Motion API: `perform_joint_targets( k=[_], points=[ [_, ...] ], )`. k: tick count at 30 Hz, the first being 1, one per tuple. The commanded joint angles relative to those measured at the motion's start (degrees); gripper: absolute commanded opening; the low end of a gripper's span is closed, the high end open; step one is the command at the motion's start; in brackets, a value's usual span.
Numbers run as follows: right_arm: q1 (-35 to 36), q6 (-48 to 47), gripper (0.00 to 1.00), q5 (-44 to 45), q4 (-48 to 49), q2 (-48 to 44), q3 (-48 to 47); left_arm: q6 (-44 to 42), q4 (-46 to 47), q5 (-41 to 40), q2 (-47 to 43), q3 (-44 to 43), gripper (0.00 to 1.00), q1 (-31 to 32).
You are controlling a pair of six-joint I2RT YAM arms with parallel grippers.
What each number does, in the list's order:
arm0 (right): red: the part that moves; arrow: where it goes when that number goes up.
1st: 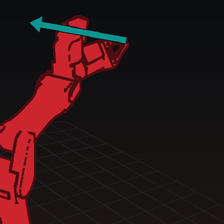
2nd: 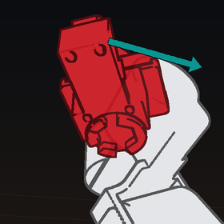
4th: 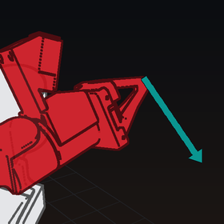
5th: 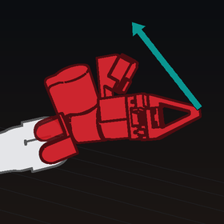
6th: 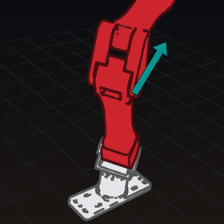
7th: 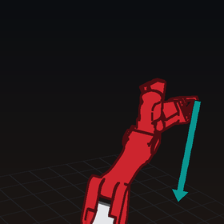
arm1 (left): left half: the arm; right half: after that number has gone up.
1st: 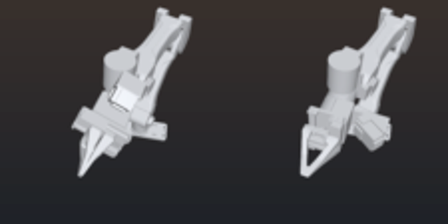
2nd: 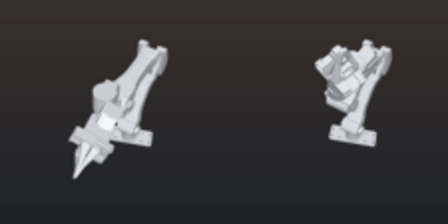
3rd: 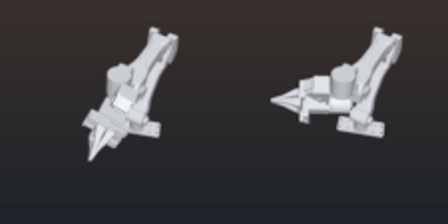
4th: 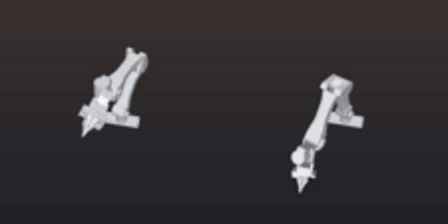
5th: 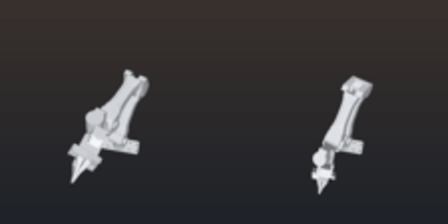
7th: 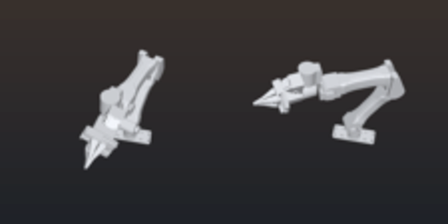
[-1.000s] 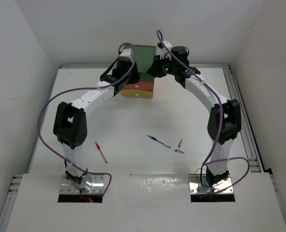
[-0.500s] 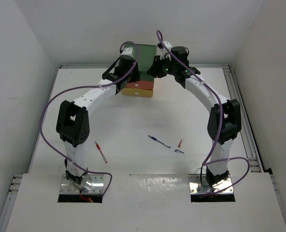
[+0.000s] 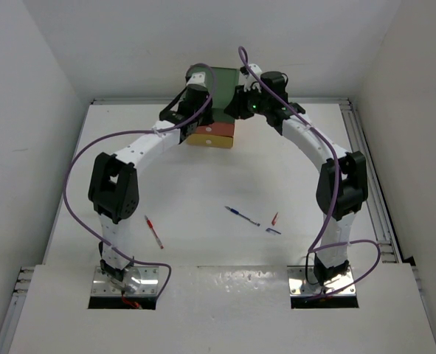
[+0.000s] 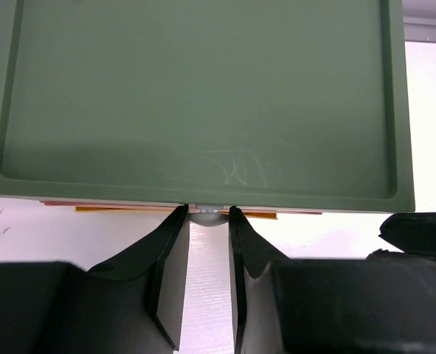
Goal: Sort the stationery into containers
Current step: Open the drawer in the storage box.
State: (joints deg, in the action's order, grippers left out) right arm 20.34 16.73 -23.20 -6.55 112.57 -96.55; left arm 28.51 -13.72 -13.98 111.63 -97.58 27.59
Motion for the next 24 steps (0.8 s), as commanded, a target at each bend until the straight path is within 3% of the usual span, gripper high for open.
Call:
perform_joint_targets(
  k=[1,12,17,24],
  points=[
    [0.05,0.58,0.22,-1.32,1.54,-0.42,-0.04,-0.74,0.62,-2.02,-2.12,-1.48,0.00,1.14],
    [-0.03,0.93,0.24,-0.88,1.63,-1.22,0.49,0.75,-0.96,-3.07,-5.90,2.12,0.00,2.99],
    [0.05,1.55,0.53,-0.35,1.80,-2.01,0.75,1.19,-1.58,-2.99,-8.09,4.24,0.00,3.52],
    [0.05,5.41,0.57,-3.43,3.12,-3.85,0.84,1.11,-1.75,-3.25,-10.91,8.10,0.00,3.61]
  ],
)
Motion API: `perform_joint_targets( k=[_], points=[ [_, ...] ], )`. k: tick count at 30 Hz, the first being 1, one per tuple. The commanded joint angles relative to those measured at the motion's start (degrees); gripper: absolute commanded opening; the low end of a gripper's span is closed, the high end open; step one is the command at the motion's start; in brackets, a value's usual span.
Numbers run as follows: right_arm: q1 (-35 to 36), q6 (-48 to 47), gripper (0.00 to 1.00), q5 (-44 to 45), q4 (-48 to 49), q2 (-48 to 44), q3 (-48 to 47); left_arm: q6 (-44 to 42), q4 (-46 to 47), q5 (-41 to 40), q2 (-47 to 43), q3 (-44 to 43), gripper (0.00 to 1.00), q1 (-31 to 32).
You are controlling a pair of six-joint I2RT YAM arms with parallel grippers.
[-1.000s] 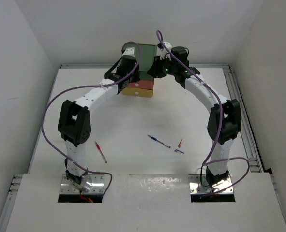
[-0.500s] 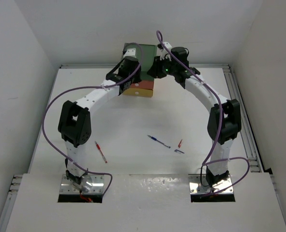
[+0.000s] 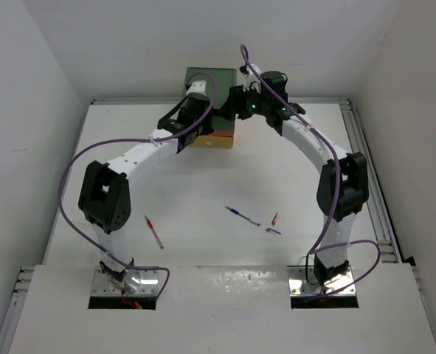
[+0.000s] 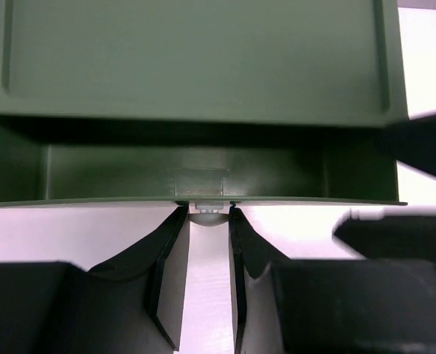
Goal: Sort the stationery into containers
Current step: Open the drawer in the storage box.
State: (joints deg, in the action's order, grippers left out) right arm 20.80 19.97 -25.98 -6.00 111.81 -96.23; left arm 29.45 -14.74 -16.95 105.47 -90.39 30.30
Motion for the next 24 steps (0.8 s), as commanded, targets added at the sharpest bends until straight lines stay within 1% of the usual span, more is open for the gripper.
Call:
perform_joint_targets(
  k=[1,3,6,18,24],
  points=[
    [-0.49,2.53,0.56,-0.91,2.57,-3.35,0.25,0.08,-0.73,-0.45,-5.10,1.61,0.00,0.90],
    [-0.41,3.06,0.53,-1.01,2.57,-3.96,0.07,-0.01,-0.64,-0.72,-5.62,1.97,0.00,0.90],
    [-0.49,3.15,0.52,-0.39,2.31,-4.84,-0.02,-0.27,-0.64,-0.72,-6.33,2.24,0.00,0.90],
    [-0.93,4.20,0.50,-0.13,2.48,-6.69,-1.07,0.96,-1.96,0.95,-9.58,6.54,0.00,1.77],
    [-1.11,3.15,0.50,0.22,1.96,-7.48,-0.46,1.49,-2.48,1.74,-13.00,9.96,0.00,2.39]
  ],
)
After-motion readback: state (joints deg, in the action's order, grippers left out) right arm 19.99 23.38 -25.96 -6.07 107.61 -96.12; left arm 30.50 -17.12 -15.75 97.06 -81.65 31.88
